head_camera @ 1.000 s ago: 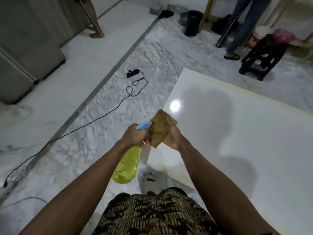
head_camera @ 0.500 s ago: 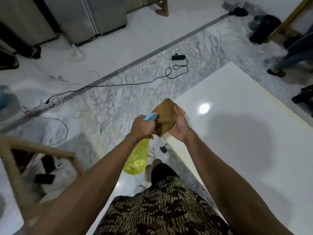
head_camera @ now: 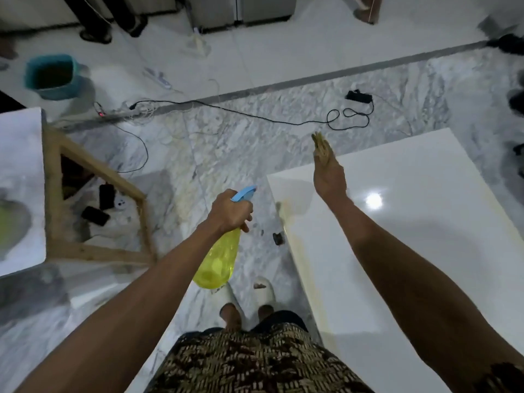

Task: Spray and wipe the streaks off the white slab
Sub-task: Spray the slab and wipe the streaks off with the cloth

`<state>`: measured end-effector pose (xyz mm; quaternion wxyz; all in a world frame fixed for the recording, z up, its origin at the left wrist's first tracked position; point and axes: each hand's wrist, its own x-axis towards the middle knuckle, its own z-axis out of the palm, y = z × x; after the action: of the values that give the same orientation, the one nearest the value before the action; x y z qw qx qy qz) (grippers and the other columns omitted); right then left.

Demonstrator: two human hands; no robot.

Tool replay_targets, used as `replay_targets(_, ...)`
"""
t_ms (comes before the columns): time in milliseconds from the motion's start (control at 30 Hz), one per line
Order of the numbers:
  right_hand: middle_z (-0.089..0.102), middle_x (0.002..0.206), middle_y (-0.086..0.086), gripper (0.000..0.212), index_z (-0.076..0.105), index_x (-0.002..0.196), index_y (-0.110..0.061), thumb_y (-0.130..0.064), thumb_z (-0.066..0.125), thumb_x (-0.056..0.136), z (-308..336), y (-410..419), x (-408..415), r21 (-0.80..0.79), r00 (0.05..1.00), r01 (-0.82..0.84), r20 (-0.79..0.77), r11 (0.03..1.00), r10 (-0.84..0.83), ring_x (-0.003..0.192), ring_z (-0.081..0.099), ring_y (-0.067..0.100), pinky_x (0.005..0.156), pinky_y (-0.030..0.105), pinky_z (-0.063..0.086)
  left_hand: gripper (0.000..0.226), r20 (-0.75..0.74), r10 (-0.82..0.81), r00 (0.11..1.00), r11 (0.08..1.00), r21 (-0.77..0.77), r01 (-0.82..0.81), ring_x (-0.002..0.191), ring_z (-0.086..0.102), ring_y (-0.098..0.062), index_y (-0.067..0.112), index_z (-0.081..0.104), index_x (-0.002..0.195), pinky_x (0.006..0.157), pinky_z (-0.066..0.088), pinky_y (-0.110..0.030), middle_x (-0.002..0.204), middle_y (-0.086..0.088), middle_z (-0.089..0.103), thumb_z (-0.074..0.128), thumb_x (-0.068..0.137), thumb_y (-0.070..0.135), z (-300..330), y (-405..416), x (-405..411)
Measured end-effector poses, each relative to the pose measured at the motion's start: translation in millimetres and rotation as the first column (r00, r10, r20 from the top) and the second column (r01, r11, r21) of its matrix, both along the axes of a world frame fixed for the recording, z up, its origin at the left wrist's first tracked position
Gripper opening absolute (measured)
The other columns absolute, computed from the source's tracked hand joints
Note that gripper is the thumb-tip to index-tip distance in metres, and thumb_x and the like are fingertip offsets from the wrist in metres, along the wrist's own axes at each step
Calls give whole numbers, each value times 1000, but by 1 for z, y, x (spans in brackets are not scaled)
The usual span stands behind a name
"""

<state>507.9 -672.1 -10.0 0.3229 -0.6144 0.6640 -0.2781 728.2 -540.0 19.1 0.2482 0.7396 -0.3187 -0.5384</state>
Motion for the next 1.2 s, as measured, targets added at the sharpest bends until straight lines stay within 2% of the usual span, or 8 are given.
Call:
replay_targets(100, 34, 159, 10, 57, 30, 155, -19, -36, 43, 102, -34, -17, 22, -24, 904, -291, -335, 957, 266, 144, 34, 30, 115, 48, 29, 53, -23, 105, 994, 994, -8, -105, 71, 76, -43, 2, 71, 120, 62, 65, -55, 70, -11, 73, 63, 70, 18, -5, 2, -1)
replay_targets(200, 9, 166, 14, 83, 13, 159, -19, -65, 41, 95, -89, -4, 40, 330, 594, -528, -514, 782, 618, 152, 8, 35, 120, 54, 7, 45, -13, 170, 985, 985, -4, -170, 75, 76, -46, 0, 74, 106, 61, 64, -58, 67, -11, 71, 61, 68, 20, -11, 6, -4)
replay_targets(267, -6, 166, 13, 90, 4, 159, -20, -72, 34, 93, -116, 12, 39, 437, 467, -556, -539, 707, 701, 153, -8, 33, 120, 54, -7, 37, 5, 189, 982, 982, 0, -189, 74, 76, -45, 7, 76, 103, 62, 65, -57, 70, -13, 72, 60, 71, 18, -13, 9, -4)
replay_targets(467, 13, 166, 8, 65, 19, 158, -19, -46, 6, 100, -107, -12, 41, 158, 539, -615, -631, 773, 558, 153, 7, 32, 122, 55, -1, 45, 13, 272, 962, 961, 46, -272, 73, 76, -45, 3, 75, 106, 60, 65, -52, 78, -20, 75, 60, 68, 21, -23, 25, 1)
replay_targets(633, -12, 167, 2, 64, -6, 157, -33, -55, 21, 103, -125, -38, 57, 327, 465, -578, -620, 747, 632, 152, -15, 33, 117, 58, -13, 42, 37, 291, 956, 951, 97, -294, 62, 74, -41, -4, 70, 106, 62, 65, -51, 80, -17, 77, 62, 73, 20, -41, 31, 4)
replay_targets(1000, 6, 167, 10, 68, 5, 159, -18, -51, 12, 100, -145, -15, 50, 181, 462, -601, -717, 779, 523, 152, 3, 39, 121, 61, 1, 37, -4, 308, 951, 943, 130, -305, 65, 73, -42, -4, 70, 117, 49, 57, -36, 81, -20, 74, 63, 83, 8, -57, 48, -7)
replay_targets(1100, 1, 167, 7, 61, 2, 159, -20, -45, 12, 104, -144, -8, 44, 195, 466, -612, -694, 766, 549, 153, -3, 36, 122, 57, 1, 60, -37, 331, 943, 938, 122, -324, 85, 75, -46, -1, 68, 124, 50, 60, -39, 85, -20, 72, 60, 67, 18, -51, 50, -8)
replay_targets(1200, 5, 167, 6, 59, 6, 159, -21, -43, 14, 105, -145, 2, 37, 162, 481, -622, -693, 766, 538, 153, 0, 35, 122, 56, 2, 51, -21, 323, 946, 941, 114, -319, 85, 75, -48, -6, 69, 115, 55, 64, -46, 81, -18, 72, 60, 70, 16, -49, 55, -10)
